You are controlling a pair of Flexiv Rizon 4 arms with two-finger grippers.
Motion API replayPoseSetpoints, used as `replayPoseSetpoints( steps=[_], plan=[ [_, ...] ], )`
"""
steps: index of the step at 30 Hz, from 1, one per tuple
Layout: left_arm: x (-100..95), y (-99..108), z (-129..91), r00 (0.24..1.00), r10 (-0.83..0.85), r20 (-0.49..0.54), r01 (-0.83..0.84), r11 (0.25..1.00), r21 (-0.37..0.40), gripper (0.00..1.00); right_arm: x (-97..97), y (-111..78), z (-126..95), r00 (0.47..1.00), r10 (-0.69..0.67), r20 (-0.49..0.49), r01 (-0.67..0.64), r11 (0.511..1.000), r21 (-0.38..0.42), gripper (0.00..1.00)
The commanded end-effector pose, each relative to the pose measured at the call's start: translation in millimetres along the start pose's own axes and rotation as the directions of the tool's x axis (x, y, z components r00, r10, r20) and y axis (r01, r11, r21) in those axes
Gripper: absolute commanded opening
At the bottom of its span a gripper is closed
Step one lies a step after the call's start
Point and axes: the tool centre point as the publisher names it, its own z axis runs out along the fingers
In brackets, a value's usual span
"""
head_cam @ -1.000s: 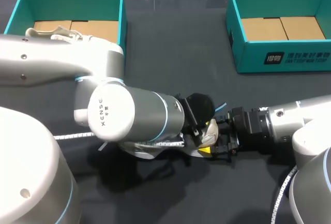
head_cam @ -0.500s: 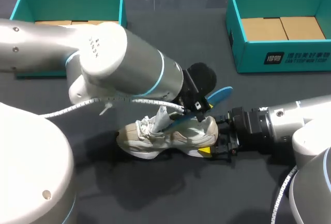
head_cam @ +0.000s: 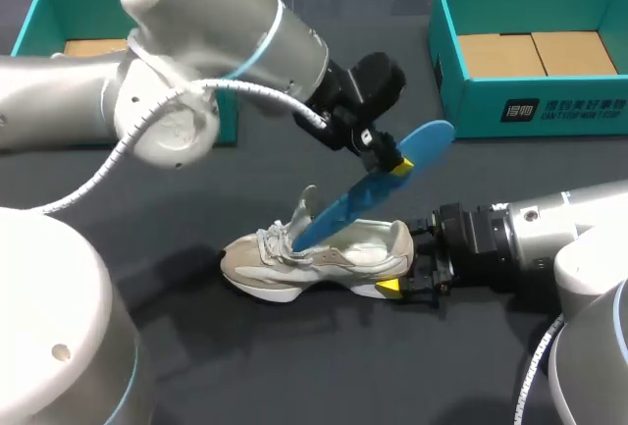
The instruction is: Take the shoe out of the shoebox, open the shoe tongue, remove and reinsert the insole, then place the shoe into the shoebox
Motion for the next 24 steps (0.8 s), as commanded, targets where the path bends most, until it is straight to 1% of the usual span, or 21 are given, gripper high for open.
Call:
replayPoseSetpoints(
  steps=[1,3,21,24],
  plan=[
    [6.8,-9,-26,0.984,0.013,-0.179,-0.008,1.0,0.024,0.0,0.4,-1.3,2,1.0,0.001,0.0,-0.001,1.0,0.005,0.0],
    [9.8,-15,-35,0.976,0.021,-0.215,-0.013,0.999,0.038,0.0,0.4,-1.3,2,1.0,0.001,0.0,-0.001,1.0,0.005,0.0],
    [9.8,-15,-35,0.976,0.021,-0.215,-0.013,0.999,0.038,0.0,0.4,-1.3,2,1.0,0.001,0.0,-0.001,1.0,0.005,0.0],
    [14.8,-22,-59,0.976,0.003,-0.218,0.019,0.995,0.097,0.0,0.4,-1.3,2,1.0,0.001,0.0,-0.001,1.0,0.005,0.0]
  ],
)
